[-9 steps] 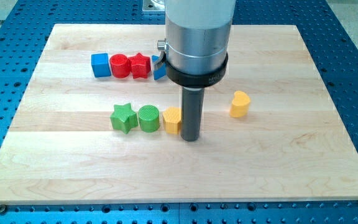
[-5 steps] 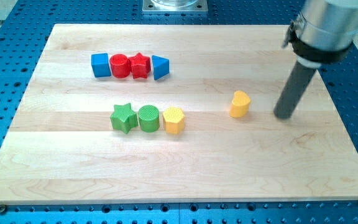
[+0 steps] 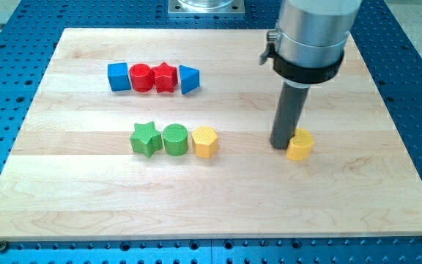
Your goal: Make horizontal line out of green blocks and yellow blocks
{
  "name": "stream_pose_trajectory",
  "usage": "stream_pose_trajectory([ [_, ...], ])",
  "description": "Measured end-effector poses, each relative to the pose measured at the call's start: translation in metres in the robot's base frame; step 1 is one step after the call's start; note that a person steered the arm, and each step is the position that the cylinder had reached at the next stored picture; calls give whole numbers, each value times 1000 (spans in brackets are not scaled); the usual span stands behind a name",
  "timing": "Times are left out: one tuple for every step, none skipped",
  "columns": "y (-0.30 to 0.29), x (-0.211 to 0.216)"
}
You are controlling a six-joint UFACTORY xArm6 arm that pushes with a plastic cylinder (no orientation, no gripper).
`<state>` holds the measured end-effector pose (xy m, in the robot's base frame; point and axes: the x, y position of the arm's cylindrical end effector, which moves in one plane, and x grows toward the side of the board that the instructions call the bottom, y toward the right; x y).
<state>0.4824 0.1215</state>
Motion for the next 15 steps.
stream_pose_trajectory([
  [34,-19],
  [74,-20],
  [115,-23],
  [120,-5],
  [74,7],
  [32,7],
  [-1,7],
  [-1,7],
  [25,25],
  [29,38],
  [-7,24],
  [-31,7],
  [-32,7],
  [-23,21],
  [-22,63],
])
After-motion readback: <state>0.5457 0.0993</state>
